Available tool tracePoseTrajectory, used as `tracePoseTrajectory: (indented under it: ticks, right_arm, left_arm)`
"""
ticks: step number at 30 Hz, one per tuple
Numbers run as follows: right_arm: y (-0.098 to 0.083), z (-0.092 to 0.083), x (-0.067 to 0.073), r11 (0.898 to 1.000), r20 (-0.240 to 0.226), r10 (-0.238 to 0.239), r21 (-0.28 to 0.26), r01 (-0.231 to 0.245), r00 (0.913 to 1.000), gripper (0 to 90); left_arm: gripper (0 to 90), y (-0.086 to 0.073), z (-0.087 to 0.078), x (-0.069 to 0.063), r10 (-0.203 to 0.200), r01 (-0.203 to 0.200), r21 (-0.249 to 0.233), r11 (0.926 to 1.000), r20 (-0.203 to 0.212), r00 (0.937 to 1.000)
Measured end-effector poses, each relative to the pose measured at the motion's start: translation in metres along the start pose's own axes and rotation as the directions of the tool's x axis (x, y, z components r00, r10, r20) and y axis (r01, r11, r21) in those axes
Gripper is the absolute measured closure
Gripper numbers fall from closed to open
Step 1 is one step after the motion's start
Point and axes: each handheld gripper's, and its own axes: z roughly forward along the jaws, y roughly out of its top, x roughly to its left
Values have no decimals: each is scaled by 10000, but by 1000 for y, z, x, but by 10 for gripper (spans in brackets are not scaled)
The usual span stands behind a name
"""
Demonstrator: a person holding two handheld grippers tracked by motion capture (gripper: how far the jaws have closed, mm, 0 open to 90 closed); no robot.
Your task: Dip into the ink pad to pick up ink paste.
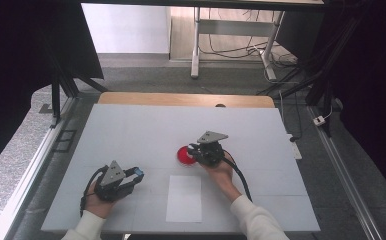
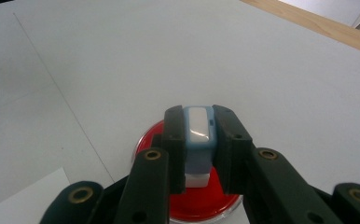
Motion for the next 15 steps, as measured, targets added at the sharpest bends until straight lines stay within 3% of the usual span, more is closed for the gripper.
tracePoseTrajectory:
  ticks: [15]
  right_arm:
    - [11,-13,2,9979,-104,32,-640,-39,9999,749]
  left_arm:
    - [647,0,1,0,8,-8,33,10000,21,10000]
